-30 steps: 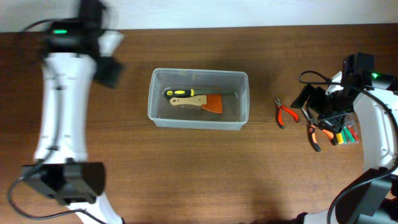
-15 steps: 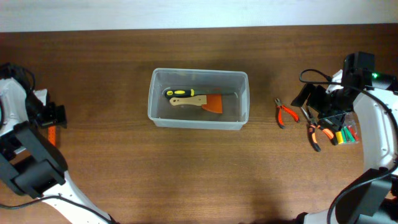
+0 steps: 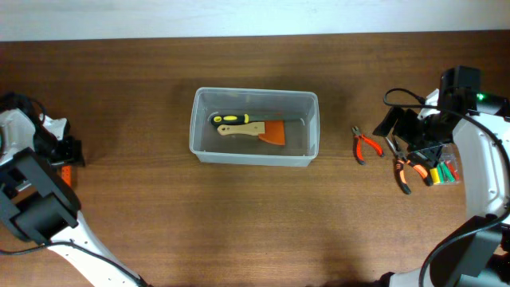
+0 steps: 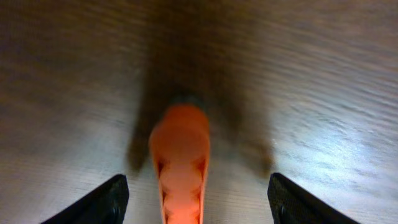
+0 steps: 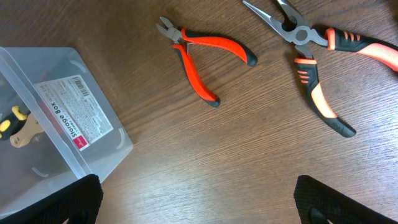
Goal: Pack container
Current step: 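Grasp the orange segmented tool with the left gripper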
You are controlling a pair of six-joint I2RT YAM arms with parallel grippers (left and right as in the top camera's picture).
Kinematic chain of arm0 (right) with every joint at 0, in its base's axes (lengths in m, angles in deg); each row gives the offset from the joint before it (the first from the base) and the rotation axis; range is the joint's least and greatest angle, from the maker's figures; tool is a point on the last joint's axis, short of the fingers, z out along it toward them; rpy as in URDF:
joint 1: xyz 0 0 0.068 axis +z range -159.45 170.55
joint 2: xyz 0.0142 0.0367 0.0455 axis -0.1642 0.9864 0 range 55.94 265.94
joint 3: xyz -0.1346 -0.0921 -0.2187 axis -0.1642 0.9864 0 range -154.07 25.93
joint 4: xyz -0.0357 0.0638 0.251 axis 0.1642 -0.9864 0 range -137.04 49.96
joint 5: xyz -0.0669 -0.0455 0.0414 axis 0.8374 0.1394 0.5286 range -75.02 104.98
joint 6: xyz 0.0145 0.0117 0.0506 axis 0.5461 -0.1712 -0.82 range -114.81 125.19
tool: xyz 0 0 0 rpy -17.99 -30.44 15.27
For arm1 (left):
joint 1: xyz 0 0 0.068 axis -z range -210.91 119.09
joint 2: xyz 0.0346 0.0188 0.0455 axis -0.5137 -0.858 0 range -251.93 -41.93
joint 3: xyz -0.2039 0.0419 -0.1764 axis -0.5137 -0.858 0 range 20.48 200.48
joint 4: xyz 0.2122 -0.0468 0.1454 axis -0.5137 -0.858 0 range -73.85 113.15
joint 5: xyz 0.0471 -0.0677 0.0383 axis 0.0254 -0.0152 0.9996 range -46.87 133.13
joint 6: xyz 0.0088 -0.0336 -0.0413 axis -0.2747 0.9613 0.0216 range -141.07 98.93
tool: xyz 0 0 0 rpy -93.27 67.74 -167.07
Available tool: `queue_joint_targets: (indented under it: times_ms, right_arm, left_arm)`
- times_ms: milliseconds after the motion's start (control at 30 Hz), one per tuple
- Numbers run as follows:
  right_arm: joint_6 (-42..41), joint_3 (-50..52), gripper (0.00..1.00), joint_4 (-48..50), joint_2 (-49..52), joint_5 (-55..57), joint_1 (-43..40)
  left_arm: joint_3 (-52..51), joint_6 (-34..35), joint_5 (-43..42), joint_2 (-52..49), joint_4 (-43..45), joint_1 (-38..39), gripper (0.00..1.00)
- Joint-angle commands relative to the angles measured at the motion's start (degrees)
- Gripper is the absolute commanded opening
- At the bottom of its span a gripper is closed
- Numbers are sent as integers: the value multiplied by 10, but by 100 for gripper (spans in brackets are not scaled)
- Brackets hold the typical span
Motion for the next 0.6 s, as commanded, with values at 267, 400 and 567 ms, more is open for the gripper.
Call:
queue_joint_targets:
  times_ms: [267,400,567]
  right_arm:
    - [5,-9,99,-16,2,5,-3]
    - [5,-9,99,-21,2,5,-3]
    - [5,-9,99,-24,2,5,-3]
  left_arm:
    - [-1,-15,1,-30,12,-1,64]
    - [0,-15,1,-30,1,-1,52]
    - [18,-15,-1,-29,-36,6,11]
